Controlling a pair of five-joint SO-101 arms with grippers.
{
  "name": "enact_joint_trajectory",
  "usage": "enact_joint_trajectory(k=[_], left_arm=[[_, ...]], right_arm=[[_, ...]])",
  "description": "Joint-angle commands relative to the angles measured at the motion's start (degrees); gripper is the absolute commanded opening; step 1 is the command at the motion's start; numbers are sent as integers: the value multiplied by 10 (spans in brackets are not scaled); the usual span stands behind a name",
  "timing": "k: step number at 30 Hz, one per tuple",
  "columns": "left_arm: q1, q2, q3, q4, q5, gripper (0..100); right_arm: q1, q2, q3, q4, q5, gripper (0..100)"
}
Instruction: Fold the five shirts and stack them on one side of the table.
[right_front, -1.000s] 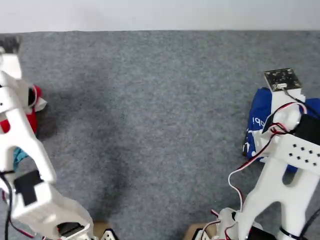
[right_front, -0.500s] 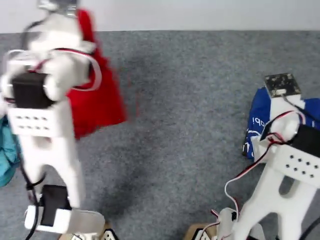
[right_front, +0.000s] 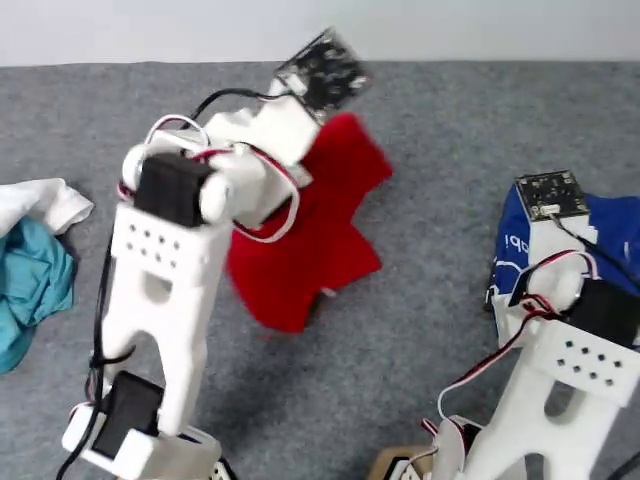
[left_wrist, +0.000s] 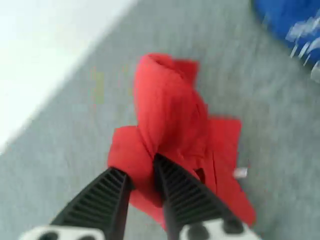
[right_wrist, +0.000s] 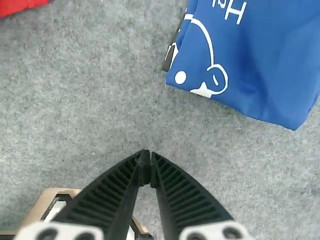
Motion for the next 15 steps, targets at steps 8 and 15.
enact_joint_trajectory(k=[8, 15], left_arm=[[-224, -27, 283, -25, -98, 10], [-351, -27, 269, -22, -124, 143]], right_arm=[[-128, -12, -2, 21, -5, 11], [-140, -12, -2, 6, -2, 11]])
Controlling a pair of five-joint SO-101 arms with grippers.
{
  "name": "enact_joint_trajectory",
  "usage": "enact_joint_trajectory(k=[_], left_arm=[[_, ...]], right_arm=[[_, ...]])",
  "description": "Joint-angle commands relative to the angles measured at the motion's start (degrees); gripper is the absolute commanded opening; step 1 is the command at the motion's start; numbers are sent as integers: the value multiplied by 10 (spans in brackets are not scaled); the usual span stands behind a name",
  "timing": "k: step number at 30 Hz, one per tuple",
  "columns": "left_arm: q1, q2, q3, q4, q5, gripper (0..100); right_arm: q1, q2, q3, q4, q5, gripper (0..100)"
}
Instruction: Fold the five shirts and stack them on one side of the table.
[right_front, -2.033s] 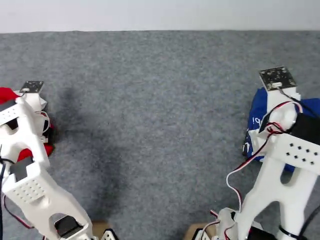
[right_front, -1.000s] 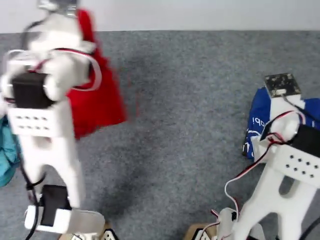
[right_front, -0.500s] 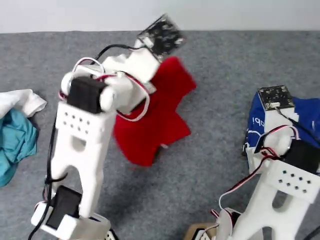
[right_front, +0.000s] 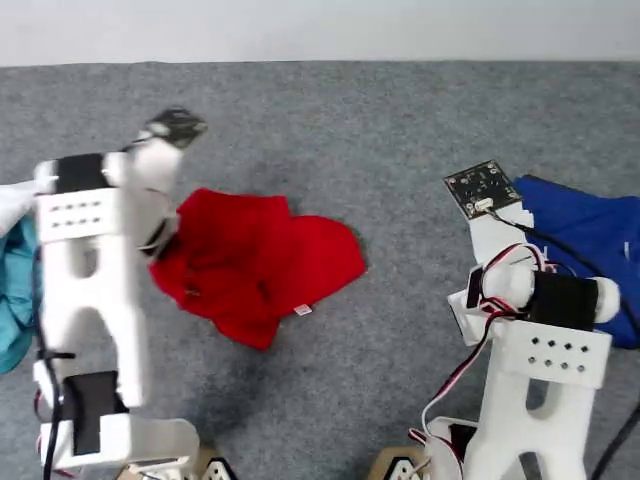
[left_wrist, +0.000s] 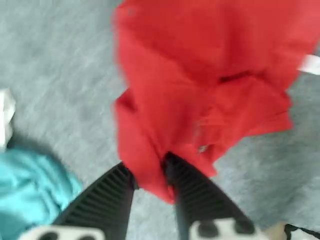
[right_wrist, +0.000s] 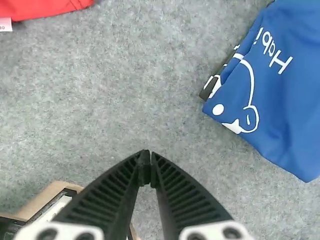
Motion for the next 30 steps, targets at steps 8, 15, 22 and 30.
enact_joint_trajectory(k=[8, 15, 22, 30], left_arm=[[-13, -28, -103, 22, -7, 152], [31, -21, -166, 19, -4, 152], [101, 75, -154, -91, 47, 171], [161, 258, -254, -98, 98, 212]], right_arm=[[-6, -12, -2, 7, -4, 11], [-4, -12, -1, 11, -4, 11], [-4, -12, -1, 11, -4, 11], [-3, -12, 0, 13, -4, 11]])
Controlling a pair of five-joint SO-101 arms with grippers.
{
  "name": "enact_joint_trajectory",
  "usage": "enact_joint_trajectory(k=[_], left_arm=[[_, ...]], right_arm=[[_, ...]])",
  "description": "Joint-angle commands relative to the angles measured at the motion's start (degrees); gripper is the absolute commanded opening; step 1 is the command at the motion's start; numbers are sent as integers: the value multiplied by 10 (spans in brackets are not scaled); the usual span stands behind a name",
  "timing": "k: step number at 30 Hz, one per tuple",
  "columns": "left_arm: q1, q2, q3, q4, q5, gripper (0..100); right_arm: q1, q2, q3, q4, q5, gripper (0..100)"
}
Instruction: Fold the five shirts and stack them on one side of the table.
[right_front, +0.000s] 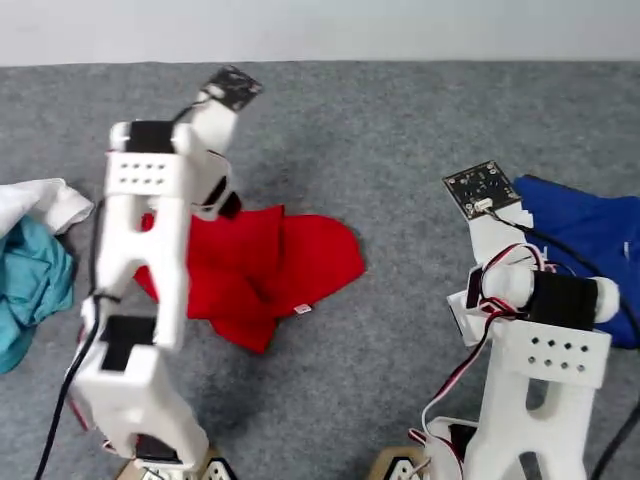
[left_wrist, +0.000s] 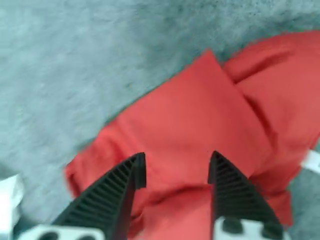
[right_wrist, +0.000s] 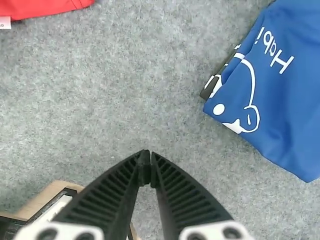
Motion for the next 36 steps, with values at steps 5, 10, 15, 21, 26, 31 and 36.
enact_joint_trajectory(k=[5, 10, 15, 21, 26, 31, 36], left_arm=[[32, 130, -138, -13, 26, 212], [43, 214, -238, -15, 47, 210], [47, 280, -356, -11, 75, 210], [77, 352, -432, 17, 91, 210], [89, 404, -464, 33, 91, 210], [62, 433, -483, 37, 91, 210], [55, 436, -483, 52, 87, 210]], right_arm=[[-2, -13, 24, 16, -4, 9], [-2, -18, 67, 18, -4, 9], [-2, -18, 68, 18, -4, 9], [-2, -18, 68, 18, -4, 9], [-2, -18, 68, 19, -4, 9], [-2, -18, 68, 19, -4, 9], [-2, -18, 68, 19, -4, 9]])
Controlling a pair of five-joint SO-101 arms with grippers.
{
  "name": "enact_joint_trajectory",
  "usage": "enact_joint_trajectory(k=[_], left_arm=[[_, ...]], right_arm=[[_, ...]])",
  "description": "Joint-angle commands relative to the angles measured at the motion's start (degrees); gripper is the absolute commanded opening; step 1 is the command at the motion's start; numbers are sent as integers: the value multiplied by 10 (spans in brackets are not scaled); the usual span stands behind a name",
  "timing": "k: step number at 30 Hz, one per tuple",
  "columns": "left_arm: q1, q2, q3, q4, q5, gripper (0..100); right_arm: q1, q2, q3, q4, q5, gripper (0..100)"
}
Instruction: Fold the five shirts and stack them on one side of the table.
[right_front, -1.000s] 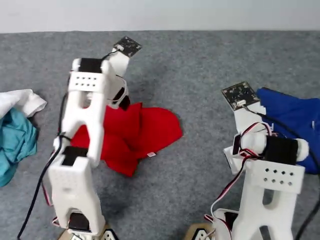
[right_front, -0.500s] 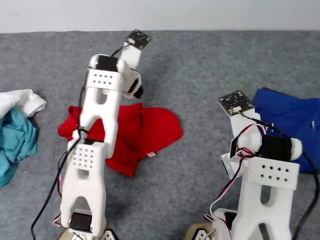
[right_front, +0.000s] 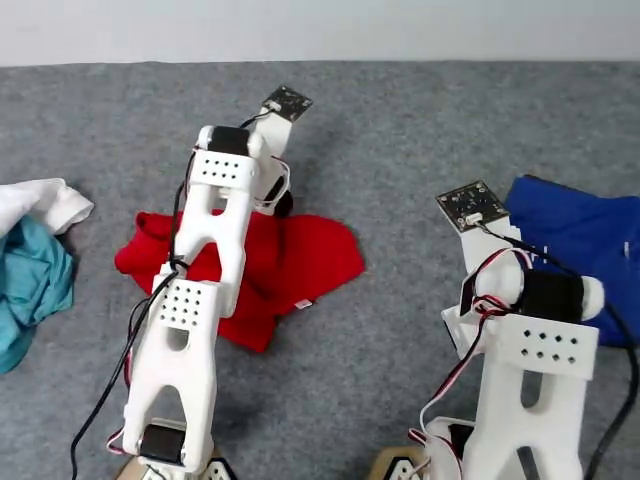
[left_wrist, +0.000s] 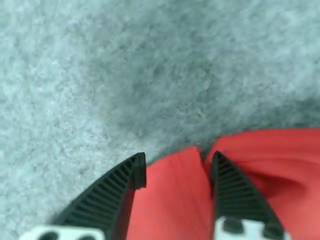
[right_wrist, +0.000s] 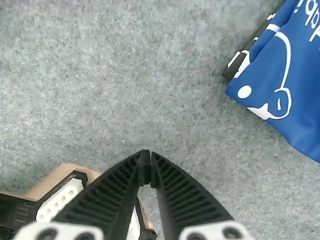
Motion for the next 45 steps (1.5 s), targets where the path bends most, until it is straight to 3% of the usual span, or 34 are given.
enact_joint_trajectory(k=[1, 6, 13, 21, 30, 36, 41, 45], left_arm=[[-4, -6, -22, 14, -2, 209], [-2, -4, -9, 15, 1, 173], [6, -5, 12, 15, -3, 1], [12, -35, -56, 73, 1, 4], [-12, -227, -59, 73, 2, 4], [-22, -399, 100, 73, 0, 4], [-23, -589, 312, 73, -11, 4], [-66, -759, 483, 73, -23, 4]], right_arm=[[-2, -18, -4, 19, -4, 9], [-2, -18, -5, 19, -4, 9], [-2, -18, -5, 19, -3, 9], [-2, -18, -6, 19, -2, 9], [-2, -19, -6, 19, -1, 9], [-3, -19, -35, 18, -1, 9], [-6, -14, -88, 15, -1, 9], [-7, -13, -100, -15, -1, 10]])
